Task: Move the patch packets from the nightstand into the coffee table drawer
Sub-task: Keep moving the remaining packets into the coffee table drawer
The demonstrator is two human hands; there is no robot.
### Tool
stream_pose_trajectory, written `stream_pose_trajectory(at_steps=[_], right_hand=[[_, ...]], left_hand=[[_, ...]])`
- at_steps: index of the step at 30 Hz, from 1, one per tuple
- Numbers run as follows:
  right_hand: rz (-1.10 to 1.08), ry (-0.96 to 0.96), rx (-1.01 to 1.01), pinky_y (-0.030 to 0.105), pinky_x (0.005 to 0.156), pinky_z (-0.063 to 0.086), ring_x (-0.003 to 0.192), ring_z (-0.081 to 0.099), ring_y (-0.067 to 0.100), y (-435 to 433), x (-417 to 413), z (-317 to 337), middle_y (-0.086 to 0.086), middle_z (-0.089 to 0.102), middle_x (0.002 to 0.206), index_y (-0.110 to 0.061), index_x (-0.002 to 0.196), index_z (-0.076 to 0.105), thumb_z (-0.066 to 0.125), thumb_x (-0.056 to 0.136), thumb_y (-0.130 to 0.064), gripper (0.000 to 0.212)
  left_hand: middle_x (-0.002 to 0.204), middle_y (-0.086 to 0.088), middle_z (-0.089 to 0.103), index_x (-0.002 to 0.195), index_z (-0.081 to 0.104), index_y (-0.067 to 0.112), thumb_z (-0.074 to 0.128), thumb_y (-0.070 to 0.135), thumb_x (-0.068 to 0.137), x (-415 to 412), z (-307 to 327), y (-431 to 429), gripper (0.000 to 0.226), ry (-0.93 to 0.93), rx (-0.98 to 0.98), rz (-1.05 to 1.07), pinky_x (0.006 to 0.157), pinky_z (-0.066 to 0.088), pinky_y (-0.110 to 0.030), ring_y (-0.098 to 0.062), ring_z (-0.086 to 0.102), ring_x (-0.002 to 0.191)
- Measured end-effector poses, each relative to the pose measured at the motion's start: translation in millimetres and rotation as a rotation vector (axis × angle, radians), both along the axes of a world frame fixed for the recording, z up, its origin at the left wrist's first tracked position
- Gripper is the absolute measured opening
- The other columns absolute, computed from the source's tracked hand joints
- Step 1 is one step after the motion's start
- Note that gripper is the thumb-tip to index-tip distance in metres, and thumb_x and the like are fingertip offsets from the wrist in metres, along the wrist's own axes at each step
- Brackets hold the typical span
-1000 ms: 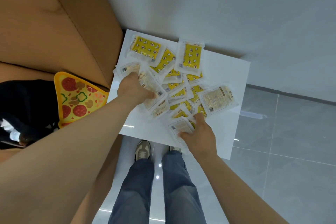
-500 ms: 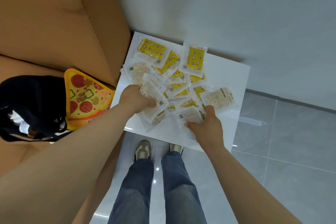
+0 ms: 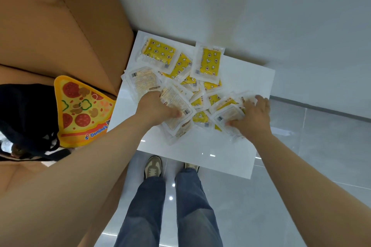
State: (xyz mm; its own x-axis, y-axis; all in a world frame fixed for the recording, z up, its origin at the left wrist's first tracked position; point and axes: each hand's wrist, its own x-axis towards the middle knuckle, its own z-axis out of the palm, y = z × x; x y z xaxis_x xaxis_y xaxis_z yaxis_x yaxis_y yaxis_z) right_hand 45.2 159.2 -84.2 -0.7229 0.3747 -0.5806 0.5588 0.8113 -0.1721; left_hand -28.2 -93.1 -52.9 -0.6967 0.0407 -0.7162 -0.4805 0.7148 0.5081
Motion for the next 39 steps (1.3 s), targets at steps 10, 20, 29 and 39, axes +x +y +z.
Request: stream_pose_trajectory(at_steps=[10,20,29,39], right_hand=[[-0.240,0.096,-0.141,0.045,0.088,0.048,0.100,0.056,0.031,6,-3,4,0.008,0.054,0.107,-0.014,0.126,0.035,0.087,0.060,-0.025,0.085],[-0.287,0.065,-0.312,0.026,0.051,0.036,0.070,0.052,0.022,-12,19,56,-0.001,0.049,0.077,-0.011,0.101,0.044,0.069,0.076,-0.014,0.036],[-0.241,0.213,-0.449,0.031,0.059,0.046,0.070,0.057,0.019,-68,42,182,0.000,0.058,0.081,-0.017,0.101,0.047,0.073,0.073,-0.012,0.039],[-0.102,0.358,-0.570,0.016,0.054,0.041,0.074,0.059,0.003,-152,40,325,-0.012,0.063,0.083,-0.028,0.097,0.057,0.076,0.072,-0.015,0.034]], left_hand=[[0.101,-0.002,0.068,0.101,0.067,0.012,0.087,0.026,0.062,11,6,20,0.047,-0.043,-0.001,0.037,0.081,0.053,-0.033,-0.020,0.063,0.092],[0.098,0.000,0.064,0.102,0.066,0.015,0.087,0.026,0.063,39,56,6,0.046,-0.055,-0.003,0.152,0.076,0.046,-0.029,-0.021,0.061,0.093],[0.094,-0.003,0.071,0.092,0.068,0.012,0.090,0.041,0.042,83,159,-37,0.063,-0.038,0.099,0.412,0.083,0.055,-0.039,-0.024,0.066,0.089],[0.094,0.000,0.074,0.093,0.070,0.017,0.087,0.016,0.062,121,283,-119,0.035,0.134,0.275,0.659,0.082,0.056,-0.039,-0.019,0.069,0.086]])
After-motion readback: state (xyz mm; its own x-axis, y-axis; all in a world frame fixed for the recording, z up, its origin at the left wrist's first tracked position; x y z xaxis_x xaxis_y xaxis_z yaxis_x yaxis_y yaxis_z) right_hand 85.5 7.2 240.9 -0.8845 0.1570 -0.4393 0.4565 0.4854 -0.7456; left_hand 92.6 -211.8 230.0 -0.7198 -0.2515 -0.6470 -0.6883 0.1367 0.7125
